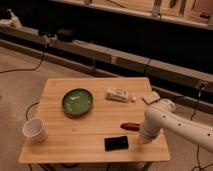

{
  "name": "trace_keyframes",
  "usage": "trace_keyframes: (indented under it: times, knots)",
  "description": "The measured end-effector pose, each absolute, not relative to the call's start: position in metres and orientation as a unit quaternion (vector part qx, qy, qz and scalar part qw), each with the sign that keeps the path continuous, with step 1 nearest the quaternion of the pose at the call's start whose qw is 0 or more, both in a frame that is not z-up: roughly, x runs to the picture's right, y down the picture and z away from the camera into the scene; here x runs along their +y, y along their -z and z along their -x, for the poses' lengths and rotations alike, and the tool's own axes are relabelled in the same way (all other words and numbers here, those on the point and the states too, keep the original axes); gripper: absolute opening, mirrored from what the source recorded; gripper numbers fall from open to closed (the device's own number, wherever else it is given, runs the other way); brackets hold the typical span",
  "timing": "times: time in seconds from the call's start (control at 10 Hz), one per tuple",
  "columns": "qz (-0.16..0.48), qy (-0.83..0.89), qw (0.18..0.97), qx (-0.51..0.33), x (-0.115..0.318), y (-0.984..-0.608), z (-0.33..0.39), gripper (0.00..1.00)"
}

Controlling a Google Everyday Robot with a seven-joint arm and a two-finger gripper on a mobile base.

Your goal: Push the eraser across the table

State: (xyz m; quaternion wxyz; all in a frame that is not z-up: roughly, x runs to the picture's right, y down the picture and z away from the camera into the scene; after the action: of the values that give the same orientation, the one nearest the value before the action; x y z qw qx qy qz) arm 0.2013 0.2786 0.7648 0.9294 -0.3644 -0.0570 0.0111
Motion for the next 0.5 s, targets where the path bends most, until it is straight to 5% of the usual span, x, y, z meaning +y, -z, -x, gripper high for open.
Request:
trace_keyframes:
  times: [0.5]
  knots:
    - [0.356, 0.030, 0.931, -0.067, 0.282, -0.786, -0.177, 0.02]
